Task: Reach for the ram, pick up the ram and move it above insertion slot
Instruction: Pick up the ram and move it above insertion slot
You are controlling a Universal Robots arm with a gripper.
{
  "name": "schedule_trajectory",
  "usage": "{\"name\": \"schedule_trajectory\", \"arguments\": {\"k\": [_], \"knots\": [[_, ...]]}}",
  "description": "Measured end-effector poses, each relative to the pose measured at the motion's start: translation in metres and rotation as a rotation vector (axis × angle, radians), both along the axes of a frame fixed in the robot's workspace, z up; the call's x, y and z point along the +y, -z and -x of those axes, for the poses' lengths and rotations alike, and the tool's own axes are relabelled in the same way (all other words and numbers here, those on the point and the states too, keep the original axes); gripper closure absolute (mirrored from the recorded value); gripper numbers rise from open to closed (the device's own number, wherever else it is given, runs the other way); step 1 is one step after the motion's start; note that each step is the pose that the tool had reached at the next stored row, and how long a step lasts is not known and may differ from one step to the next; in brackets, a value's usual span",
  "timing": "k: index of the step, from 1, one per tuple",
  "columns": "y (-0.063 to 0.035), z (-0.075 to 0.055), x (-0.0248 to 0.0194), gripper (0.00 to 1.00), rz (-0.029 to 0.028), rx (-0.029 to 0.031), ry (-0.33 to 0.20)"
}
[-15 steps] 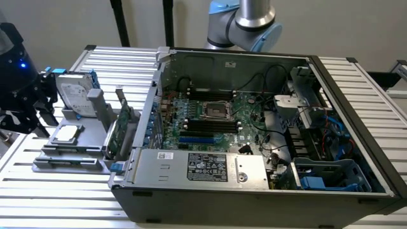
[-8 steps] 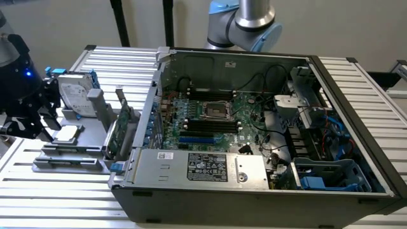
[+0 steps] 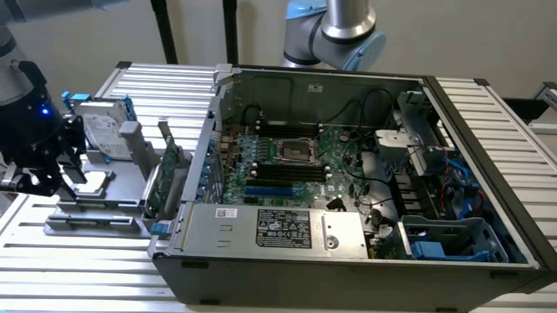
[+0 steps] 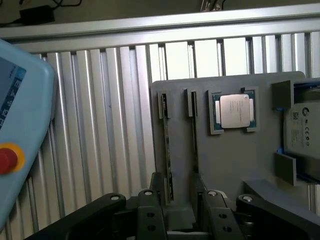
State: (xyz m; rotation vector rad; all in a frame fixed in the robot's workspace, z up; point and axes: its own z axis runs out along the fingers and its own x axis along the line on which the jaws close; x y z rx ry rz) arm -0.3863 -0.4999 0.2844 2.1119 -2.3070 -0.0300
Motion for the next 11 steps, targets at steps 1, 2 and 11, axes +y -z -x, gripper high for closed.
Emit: {"name": "schedule_trajectory", "arguments": {"k": [1,2,11], "knots": [[0.0018,0.0,0.0,0.64,0.0,-0.0001,0.0],[0.0037,0.001,0.0,0.64,0.0001,-0.0001,-0.001],[0.0201,0.003,0.0,0.64,0.0,-0.0007,-0.003]]}}
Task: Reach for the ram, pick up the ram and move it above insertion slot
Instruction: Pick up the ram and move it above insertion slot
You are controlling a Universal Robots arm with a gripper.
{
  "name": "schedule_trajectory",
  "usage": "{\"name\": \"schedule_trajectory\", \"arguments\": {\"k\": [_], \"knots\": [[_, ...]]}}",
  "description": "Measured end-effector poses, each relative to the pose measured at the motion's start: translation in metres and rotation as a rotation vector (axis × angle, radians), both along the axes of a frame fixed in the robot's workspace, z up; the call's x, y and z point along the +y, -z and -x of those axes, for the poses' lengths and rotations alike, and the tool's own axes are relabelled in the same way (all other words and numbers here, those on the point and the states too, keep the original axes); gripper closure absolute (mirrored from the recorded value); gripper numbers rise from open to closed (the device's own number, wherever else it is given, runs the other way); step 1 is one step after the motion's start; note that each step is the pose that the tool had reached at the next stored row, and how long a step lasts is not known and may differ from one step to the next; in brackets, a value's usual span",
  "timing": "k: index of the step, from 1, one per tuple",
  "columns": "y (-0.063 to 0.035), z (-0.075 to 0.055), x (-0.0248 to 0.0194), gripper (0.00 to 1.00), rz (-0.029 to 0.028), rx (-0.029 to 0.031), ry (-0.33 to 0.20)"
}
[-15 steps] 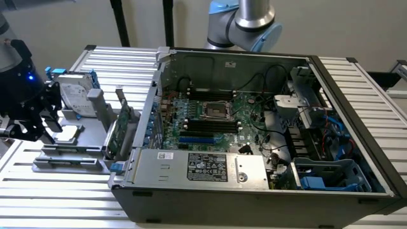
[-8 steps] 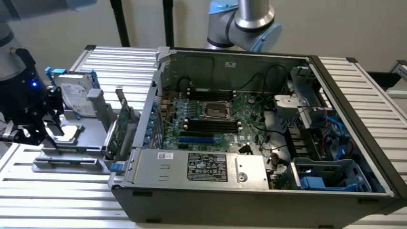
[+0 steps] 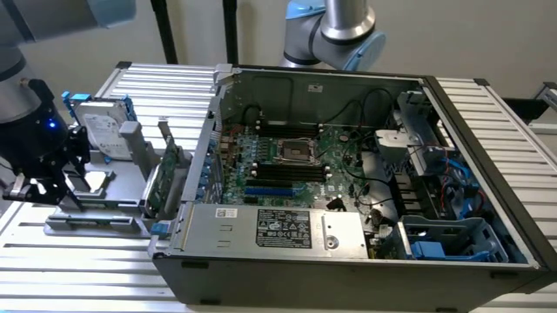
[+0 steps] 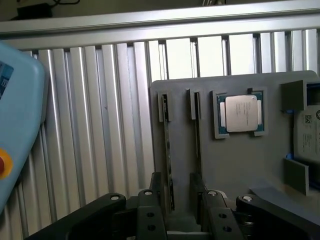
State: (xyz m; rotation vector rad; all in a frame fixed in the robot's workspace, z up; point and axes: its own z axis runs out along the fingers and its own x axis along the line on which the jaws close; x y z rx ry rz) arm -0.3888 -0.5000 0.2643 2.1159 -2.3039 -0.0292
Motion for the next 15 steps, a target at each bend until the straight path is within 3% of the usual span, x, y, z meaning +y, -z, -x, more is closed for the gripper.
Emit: {"name": "schedule_trajectory", "arguments": {"k": [15], "knots": [[0.0273,0.002,0.0,0.64,0.0,-0.0003,-0.012]]}}
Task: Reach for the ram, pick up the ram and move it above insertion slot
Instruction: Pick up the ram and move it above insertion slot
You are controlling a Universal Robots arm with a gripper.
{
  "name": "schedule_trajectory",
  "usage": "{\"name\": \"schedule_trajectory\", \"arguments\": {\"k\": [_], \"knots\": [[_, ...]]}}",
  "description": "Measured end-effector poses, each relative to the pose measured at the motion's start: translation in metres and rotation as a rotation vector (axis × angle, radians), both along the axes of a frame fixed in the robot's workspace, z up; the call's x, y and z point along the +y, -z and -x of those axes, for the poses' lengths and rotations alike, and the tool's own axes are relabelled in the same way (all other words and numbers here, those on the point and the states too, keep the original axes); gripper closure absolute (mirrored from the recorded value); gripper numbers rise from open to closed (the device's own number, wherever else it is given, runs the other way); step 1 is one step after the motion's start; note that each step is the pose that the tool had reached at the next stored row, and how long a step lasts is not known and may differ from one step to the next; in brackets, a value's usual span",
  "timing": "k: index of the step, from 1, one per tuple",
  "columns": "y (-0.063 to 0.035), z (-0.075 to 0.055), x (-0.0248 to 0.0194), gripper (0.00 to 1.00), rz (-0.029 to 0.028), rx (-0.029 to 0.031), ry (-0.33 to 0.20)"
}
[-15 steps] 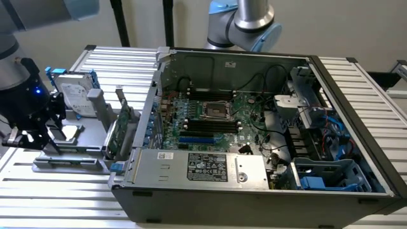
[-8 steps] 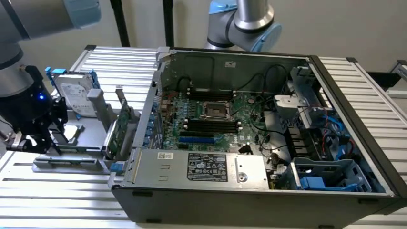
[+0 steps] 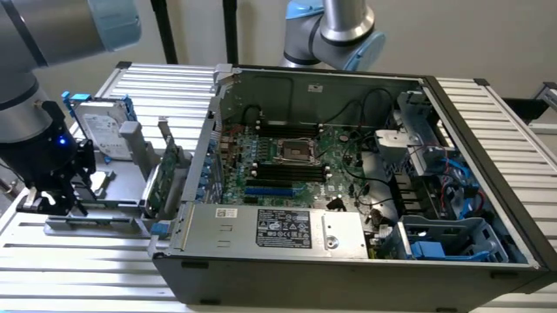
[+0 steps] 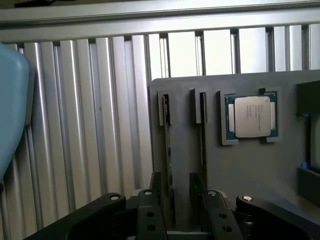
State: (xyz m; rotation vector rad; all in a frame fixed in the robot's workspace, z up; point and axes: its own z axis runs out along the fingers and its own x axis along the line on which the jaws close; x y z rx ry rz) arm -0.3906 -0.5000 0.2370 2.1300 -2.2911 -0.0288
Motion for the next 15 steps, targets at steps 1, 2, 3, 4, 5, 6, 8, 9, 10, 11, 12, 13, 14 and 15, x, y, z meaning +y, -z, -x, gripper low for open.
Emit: {"name": "schedule_trajectory", "arguments": {"k": [1,2,3,4,5,6,8,9,10,11,12,13,14,15], "knots": [[0.0018,0.0,0.0,0.64,0.0,0.0001,-0.001],[0.0037,0.0,0.0,0.64,-0.0001,0.0,-0.003],[0.0055,0.0,0.0,0.64,-0.0001,0.0,-0.004],[0.0073,0.0,0.0,0.64,0.0,0.0,-0.006],[0.009,0.0,-0.0001,0.64,0.0,0.0,-0.008],[0.0109,0.0,-0.0004,0.64,0.0,0.0001,-0.011],[0.0143,0.0,-0.0013,0.64,0.0,0.0001,-0.015],[0.0155,0.0,-0.0018,0.64,0.0001,0.0002,-0.017],[0.0166,0.0,-0.0024,0.64,0.0,0.0001,-0.019],[0.0176,0.0,-0.0029,0.64,-0.0001,-0.0001,-0.021],[0.0186,0.0,-0.0034,0.64,-0.0001,-0.0001,-0.022],[0.0195,0.0,-0.0039,0.64,-0.0001,0.0,-0.024],[0.0204,0.0,-0.0045,0.64,0.0,0.0001,-0.025],[0.0216,0.0,-0.005,0.64,-0.0001,-0.0001,-0.026]]}}
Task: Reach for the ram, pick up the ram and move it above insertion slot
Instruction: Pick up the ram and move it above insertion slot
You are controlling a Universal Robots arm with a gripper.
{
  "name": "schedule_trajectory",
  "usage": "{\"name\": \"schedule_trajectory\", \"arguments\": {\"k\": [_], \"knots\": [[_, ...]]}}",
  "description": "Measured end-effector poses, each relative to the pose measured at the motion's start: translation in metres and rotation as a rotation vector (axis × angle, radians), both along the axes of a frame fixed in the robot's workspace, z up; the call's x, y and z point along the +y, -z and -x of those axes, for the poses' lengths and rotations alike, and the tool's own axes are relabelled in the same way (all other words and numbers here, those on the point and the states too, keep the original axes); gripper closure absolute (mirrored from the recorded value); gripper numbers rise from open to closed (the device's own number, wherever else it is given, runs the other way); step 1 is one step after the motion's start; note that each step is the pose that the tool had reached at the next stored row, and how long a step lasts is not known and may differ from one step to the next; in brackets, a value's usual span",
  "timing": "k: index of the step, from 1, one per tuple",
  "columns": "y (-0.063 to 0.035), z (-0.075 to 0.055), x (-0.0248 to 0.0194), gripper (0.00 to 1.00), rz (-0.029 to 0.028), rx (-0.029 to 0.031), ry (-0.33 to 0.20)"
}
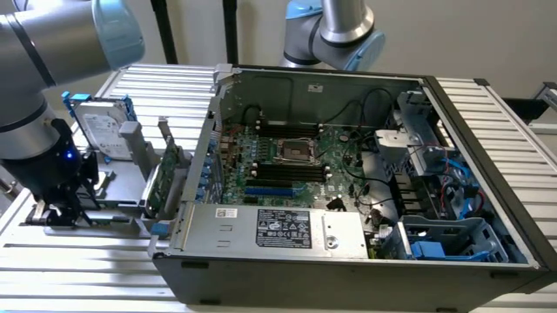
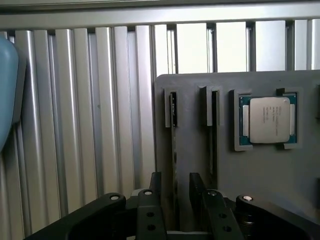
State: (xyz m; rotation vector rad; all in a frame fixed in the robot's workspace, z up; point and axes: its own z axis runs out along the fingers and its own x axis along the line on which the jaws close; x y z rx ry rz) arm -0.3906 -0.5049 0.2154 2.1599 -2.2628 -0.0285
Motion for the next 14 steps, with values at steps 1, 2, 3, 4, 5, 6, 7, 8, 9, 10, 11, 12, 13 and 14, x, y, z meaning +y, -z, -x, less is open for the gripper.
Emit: {"name": "schedule_trajectory", "arguments": {"k": [1,2,3,4,5,6,7,8,9,10,11,12,13,14], "knots": [[0.0009,0.0001,-0.0003,0.64,0.0,0.0,-0.002],[0.0017,0.0001,-0.0004,0.64,0.0001,0.0001,-0.004],[0.0026,0.0001,-0.0004,0.64,0.0001,0.0001,-0.008],[0.0034,0.0001,-0.0005,0.64,0.0001,0.0,-0.012],[0.0041,0.0001,-0.0005,0.64,0.0,-0.0002,-0.016],[0.0047,0.0,-0.0005,0.64,-0.0001,-0.0005,-0.021],[0.0056,0.0,-0.0005,0.64,-0.0004,-0.001,-0.025],[0.0064,0.0,-0.0005,0.64,-0.0006,-0.0013,-0.03],[0.0072,0.0,-0.0005,0.64,-0.0008,-0.0016,-0.033],[0.008,0.0,-0.0005,0.64,-0.001,-0.0018,-0.036],[0.0087,0.0001,-0.0005,0.64,-0.0013,-0.0017,-0.038],[0.0095,0.0001,-0.0005,0.64,-0.0023,-0.0016,-0.039],[0.0103,0.0002,-0.0004,0.64,-0.0035,-0.0018,-0.04],[0.0109,0.0001,-0.0005,0.64,-0.0049,-0.0018,-0.04]]}}
